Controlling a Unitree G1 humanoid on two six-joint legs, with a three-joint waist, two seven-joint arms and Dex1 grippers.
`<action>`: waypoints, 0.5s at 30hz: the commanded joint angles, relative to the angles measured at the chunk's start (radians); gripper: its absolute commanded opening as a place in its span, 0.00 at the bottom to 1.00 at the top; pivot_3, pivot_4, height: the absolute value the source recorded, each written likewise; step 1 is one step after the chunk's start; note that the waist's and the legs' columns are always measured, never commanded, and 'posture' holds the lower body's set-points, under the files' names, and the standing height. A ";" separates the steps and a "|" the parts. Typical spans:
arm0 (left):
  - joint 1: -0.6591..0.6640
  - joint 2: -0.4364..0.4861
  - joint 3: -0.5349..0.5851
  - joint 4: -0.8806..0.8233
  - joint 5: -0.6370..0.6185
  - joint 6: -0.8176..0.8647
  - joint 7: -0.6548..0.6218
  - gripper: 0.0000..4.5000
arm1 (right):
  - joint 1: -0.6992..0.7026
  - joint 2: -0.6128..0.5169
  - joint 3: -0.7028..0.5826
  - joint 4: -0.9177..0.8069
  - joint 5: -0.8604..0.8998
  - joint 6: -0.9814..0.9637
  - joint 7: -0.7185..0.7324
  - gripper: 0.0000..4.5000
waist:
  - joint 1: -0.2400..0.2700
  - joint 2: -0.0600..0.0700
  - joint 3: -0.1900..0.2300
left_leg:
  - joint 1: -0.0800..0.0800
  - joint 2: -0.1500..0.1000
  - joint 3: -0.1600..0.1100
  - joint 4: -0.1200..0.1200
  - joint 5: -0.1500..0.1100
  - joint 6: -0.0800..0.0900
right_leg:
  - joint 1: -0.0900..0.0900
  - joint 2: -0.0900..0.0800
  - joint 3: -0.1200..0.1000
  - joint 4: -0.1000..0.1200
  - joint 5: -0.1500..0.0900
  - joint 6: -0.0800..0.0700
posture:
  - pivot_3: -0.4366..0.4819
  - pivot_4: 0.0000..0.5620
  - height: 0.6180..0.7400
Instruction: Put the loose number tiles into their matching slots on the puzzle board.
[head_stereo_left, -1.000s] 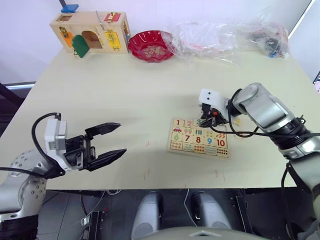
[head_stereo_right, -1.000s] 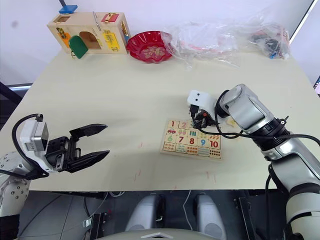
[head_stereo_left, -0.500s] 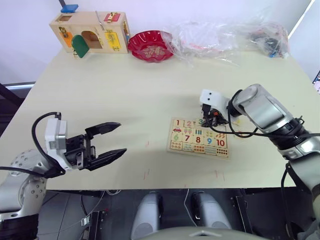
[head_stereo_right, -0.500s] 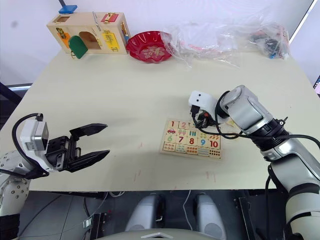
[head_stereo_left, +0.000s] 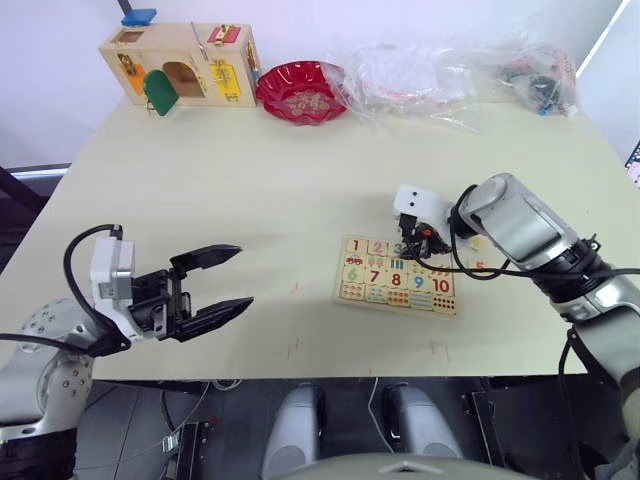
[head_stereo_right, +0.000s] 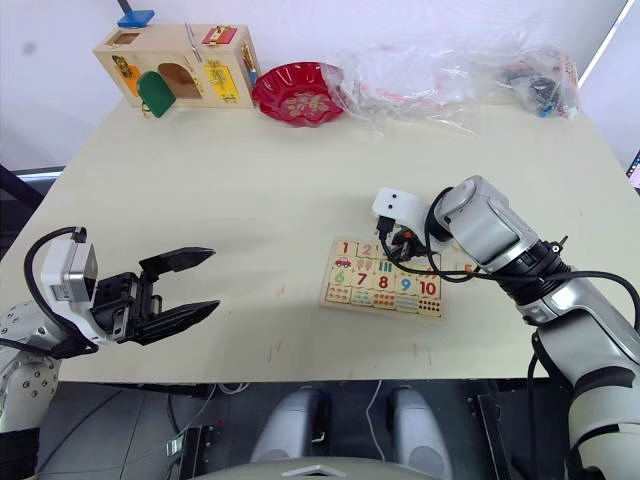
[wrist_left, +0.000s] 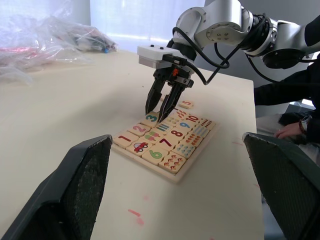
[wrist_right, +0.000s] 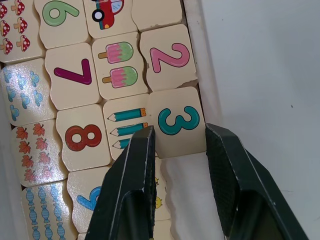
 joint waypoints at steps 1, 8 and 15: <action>0.007 0.005 0.018 -0.027 -0.005 -0.014 0.001 1.00 | 0.000 0.001 -0.006 -0.026 -0.004 0.001 -0.005 0.20 | 0.000 0.000 0.000 | 0.000 0.000 0.000 0.000 0.000 0.000 | 0.000 0.000 0.000 0.000 0.000 0.000 | 0.48 0.27 1.00; 0.013 0.003 0.019 -0.028 -0.004 -0.016 0.003 1.00 | 0.000 0.003 -0.003 -0.022 -0.004 0.001 -0.003 0.20 | 0.000 0.000 0.000 | 0.000 0.000 0.000 0.000 0.000 0.000 | 0.000 0.000 0.000 0.000 0.000 0.000 | 0.48 0.27 1.00; 0.013 0.003 0.018 -0.026 -0.003 -0.017 0.003 1.00 | -0.002 0.002 0.000 -0.002 -0.009 -0.007 -0.003 0.20 | 0.000 0.000 0.000 | 0.000 0.000 0.000 0.000 0.000 0.000 | 0.000 0.000 0.000 0.000 0.000 0.000 | 0.48 0.27 1.00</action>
